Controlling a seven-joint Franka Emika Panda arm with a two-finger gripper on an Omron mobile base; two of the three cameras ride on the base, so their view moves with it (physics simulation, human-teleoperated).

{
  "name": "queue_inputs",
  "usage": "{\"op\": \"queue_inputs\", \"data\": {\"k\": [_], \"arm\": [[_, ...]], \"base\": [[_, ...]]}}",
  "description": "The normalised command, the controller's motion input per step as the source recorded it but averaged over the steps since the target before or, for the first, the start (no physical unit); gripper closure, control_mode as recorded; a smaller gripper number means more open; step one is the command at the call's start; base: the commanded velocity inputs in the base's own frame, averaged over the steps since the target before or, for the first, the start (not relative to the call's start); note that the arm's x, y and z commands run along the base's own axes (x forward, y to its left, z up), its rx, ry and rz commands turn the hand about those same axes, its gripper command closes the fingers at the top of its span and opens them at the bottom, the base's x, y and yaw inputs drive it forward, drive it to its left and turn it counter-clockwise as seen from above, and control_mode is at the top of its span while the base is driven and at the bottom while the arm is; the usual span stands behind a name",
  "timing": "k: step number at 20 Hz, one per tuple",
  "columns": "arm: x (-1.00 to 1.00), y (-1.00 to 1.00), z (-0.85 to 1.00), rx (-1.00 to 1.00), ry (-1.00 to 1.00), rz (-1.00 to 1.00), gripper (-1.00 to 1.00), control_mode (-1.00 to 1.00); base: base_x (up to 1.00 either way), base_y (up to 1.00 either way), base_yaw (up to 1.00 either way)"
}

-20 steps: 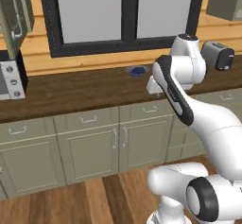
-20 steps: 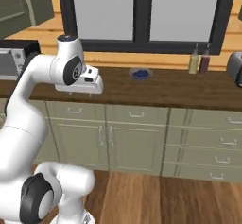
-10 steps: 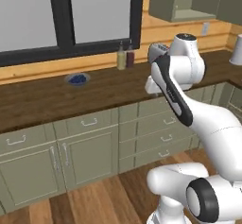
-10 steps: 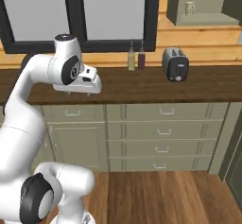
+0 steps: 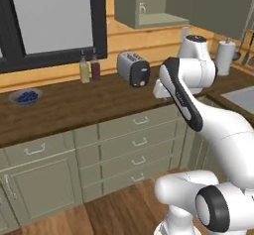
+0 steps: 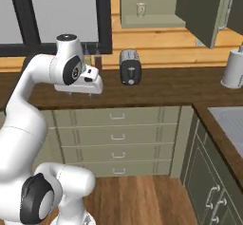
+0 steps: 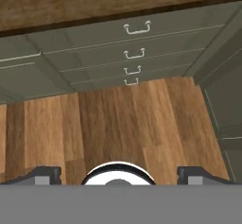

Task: Gather all objects into one cabinet and sort the glasses and bowls to opposite sides.

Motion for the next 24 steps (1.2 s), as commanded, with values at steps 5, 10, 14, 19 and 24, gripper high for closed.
{"op": "queue_inputs", "data": {"k": [5,10,14,19,24], "arm": [[0.00,0.00,0.00,0.00,0.00,0.00,-1.00,1.00],[0.00,0.00,0.00,0.00,0.00,0.00,-1.00,1.00],[0.00,0.00,0.00,0.00,0.00,0.00,-1.00,1.00],[0.00,0.00,0.00,0.00,0.00,0.00,-1.00,1.00],[0.00,0.00,0.00,0.00,0.00,0.00,-1.00,1.00]], "base": [[0.99,-0.91,0.15],[1.00,-0.81,0.47],[1.00,-0.96,0.56],[1.00,-0.79,0.44],[0.85,-0.30,0.15]]}}
